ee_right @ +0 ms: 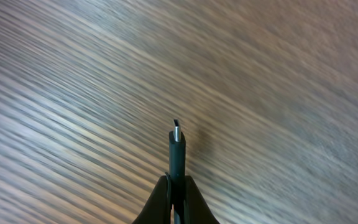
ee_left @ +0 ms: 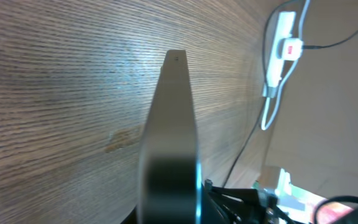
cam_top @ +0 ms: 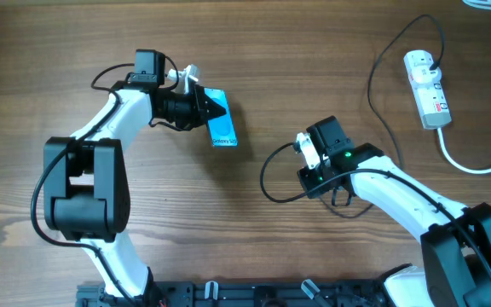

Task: Plug charger to phone and switch on socket
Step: 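Close the right gripper on the USB-C plug, then lift the plug with the right gripper toward the phone's bottom edge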

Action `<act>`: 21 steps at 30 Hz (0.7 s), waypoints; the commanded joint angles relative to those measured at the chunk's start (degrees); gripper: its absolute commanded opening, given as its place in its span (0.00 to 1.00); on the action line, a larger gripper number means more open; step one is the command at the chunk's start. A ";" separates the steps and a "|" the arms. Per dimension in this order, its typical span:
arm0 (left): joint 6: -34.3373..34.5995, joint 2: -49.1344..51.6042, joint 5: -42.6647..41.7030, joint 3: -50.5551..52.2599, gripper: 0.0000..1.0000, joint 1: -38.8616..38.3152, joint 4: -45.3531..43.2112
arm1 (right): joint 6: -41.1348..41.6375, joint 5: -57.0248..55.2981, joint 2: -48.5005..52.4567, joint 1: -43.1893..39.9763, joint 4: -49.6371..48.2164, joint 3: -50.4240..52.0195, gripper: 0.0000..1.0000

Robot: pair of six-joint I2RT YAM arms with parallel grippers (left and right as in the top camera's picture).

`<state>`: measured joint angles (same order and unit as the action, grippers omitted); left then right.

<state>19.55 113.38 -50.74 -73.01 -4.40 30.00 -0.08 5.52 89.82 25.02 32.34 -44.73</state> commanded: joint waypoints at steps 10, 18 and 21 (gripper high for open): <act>-5.90 0.33 -2.99 -0.07 0.04 0.33 -0.24 | 3.04 -2.56 -0.79 -0.22 4.17 -0.11 0.08; -5.90 0.33 -2.99 -0.07 0.04 0.33 0.09 | 3.04 -2.58 -0.79 -0.22 -0.17 2.08 0.20; -5.88 0.33 -2.99 -0.07 0.04 0.33 0.17 | 3.06 -2.97 -0.79 -0.22 -1.20 3.21 0.23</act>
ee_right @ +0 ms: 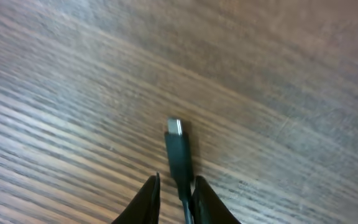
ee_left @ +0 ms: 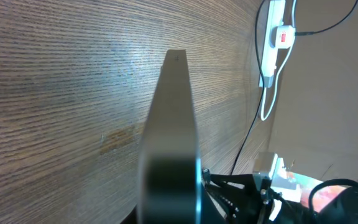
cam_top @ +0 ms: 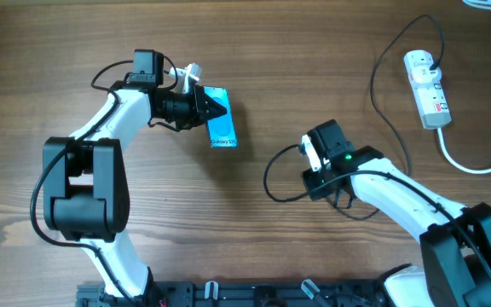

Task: Plug charger to phone and switch on socket
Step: 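Lift the plug with the right gripper toward the phone's bottom edge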

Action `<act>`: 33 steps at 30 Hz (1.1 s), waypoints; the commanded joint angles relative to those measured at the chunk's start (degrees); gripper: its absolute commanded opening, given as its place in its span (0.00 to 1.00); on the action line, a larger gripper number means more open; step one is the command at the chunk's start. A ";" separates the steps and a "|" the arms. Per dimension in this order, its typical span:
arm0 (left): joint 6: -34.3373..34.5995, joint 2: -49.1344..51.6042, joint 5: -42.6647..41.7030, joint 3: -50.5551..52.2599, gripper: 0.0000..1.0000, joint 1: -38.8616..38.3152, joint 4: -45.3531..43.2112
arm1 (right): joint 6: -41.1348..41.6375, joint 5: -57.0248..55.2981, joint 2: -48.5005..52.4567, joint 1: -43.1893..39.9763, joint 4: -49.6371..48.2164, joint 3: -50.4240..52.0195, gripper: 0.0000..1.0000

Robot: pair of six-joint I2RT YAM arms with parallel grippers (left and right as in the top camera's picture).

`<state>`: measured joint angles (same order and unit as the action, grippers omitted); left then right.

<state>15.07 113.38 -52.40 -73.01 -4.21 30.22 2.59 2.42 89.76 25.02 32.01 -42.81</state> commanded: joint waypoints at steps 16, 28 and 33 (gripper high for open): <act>-1.40 0.33 -1.36 -0.07 0.04 0.13 0.17 | 0.39 -0.11 -0.44 -0.22 -4.09 1.31 0.22; -1.40 0.33 -1.36 -0.07 0.04 0.15 0.15 | 0.42 5.29 3.48 -0.24 -2.82 1.31 0.04; -1.40 0.33 -2.58 -0.07 0.04 0.15 -0.09 | 0.44 7.69 3.39 -0.24 -2.97 1.11 0.04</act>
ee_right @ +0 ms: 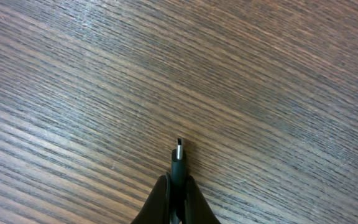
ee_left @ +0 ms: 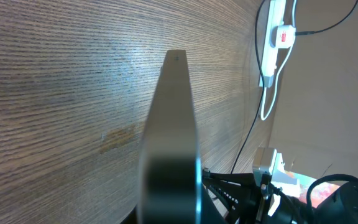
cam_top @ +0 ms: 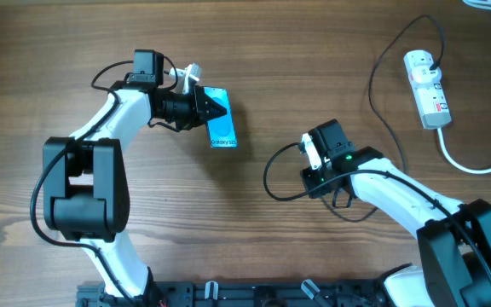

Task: Plug charger to phone and switch on socket
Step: 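Lift the plug with the right gripper toward the phone's bottom edge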

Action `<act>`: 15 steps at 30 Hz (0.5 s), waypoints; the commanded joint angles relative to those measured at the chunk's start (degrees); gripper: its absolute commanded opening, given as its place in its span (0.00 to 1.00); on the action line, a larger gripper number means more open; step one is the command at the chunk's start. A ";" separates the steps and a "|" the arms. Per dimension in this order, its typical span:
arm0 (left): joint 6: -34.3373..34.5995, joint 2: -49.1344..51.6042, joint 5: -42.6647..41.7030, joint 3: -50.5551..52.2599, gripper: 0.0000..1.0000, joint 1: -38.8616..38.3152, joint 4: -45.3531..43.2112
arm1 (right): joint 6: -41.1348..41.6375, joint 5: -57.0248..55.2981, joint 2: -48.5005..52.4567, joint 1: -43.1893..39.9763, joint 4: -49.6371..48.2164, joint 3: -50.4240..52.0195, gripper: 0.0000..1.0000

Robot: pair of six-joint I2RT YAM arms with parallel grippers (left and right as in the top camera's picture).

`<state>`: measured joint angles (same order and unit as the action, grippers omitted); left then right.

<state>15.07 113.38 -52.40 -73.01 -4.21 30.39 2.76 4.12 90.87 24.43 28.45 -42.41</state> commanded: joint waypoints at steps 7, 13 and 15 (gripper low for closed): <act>0.09 0.33 -28.28 -0.07 0.04 0.98 -12.79 | -2.91 31.76 -3.65 -1.22 0.11 -5.55 0.05; 9.75 0.28 -37.90 -0.09 0.04 1.11 -26.93 | 2.69 57.02 -7.30 -5.75 -10.97 -5.97 0.04; 16.83 0.24 -37.81 -0.09 0.04 1.09 -32.30 | 4.48 64.00 -6.86 -5.75 -15.50 -5.88 0.04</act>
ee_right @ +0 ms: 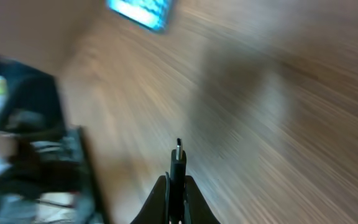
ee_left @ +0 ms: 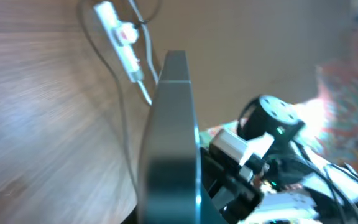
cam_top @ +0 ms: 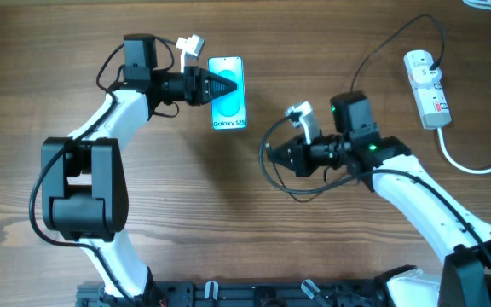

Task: Plug charger to phone and switch on socket
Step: 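Lift the plug with the right gripper toward the phone's bottom edge, then align the plug with the phone's bottom port using the right gripper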

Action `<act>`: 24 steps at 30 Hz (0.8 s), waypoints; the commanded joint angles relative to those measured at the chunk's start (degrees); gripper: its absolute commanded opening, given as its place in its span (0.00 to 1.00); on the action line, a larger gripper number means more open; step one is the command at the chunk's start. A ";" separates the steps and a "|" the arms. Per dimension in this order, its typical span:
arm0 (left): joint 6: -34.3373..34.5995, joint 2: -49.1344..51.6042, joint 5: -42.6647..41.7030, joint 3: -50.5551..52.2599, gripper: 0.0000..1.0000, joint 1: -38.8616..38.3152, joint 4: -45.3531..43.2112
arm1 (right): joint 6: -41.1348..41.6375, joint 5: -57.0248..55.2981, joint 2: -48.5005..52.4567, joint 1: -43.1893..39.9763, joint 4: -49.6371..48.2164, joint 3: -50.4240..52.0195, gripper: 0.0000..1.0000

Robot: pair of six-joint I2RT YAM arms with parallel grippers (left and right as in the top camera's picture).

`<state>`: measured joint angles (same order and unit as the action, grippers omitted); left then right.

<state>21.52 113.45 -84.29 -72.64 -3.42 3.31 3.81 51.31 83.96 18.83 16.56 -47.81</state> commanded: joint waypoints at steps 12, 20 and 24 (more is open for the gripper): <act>52.11 -6.88 5.35 -0.46 0.04 -1.40 -33.73 | 30.99 19.56 0.26 0.00 -29.66 -0.48 0.04; 62.95 -6.97 7.26 -0.46 0.04 -3.37 -39.28 | 42.23 20.81 0.26 0.07 -38.45 -0.48 0.04; 62.93 -6.97 7.17 -0.46 0.04 -3.67 -40.48 | 45.99 21.97 0.26 0.07 -40.54 -0.48 0.04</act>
<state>82.32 108.01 -77.65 -72.58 -6.72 -36.12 44.86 71.02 84.01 18.70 -23.27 -47.83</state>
